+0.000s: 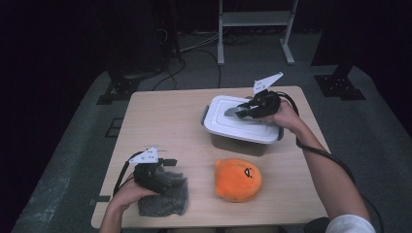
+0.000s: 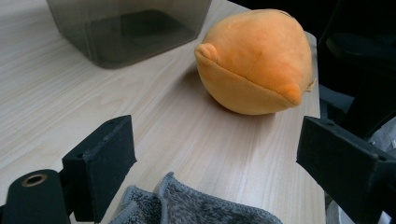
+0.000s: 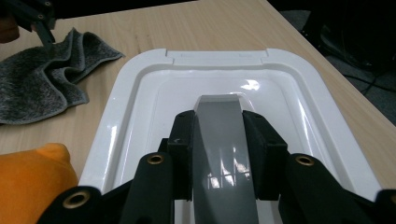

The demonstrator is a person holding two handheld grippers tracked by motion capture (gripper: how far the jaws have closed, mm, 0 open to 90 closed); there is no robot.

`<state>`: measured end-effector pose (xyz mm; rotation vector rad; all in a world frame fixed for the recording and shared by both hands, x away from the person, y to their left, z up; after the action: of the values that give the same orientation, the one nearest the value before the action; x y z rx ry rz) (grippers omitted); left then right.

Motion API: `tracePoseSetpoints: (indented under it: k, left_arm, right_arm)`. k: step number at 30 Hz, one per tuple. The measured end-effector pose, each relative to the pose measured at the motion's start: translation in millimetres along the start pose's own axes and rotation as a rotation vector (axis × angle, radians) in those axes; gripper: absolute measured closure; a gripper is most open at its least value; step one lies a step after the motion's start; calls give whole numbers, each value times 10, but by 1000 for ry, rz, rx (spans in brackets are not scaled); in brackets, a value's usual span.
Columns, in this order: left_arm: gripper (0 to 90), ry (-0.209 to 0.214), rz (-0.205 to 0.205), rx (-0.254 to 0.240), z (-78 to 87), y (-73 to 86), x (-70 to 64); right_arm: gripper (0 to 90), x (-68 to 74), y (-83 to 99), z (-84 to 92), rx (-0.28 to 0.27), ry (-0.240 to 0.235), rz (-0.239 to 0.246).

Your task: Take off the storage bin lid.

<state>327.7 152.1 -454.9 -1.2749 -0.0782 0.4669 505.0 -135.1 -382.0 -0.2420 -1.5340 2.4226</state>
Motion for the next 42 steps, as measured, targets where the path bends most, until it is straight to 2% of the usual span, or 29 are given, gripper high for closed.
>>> tracePoseSetpoints:
  k: [18,29,36,42]
  left_arm:
    - [104,7,5,-4,8,-2,-9]
    - [104,9,4,0,11,4,-7]
    - [104,9,4,-5,26,0,-6]
    - [104,13,2,-7,28,1,-10]
  right_arm:
    - [655,220,-130,-258,17,-105,68]
    - [657,220,-142,-269,18,-107,68]
    - [657,211,-215,-203,-18,-96,60]
    - [657,226,-338,17,-63,-72,71]
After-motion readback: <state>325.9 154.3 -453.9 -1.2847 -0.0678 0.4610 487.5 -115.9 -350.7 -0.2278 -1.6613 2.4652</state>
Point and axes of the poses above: each handheld gripper's, and its own axes: z roughly backward along the jaws, y roughly out of its underside, x roughly to its left, the point moved 7 cm from there along -z, roughly forward along the jaws, and after that the axes turned 11 degrees about -x, right-handed, at the moved point
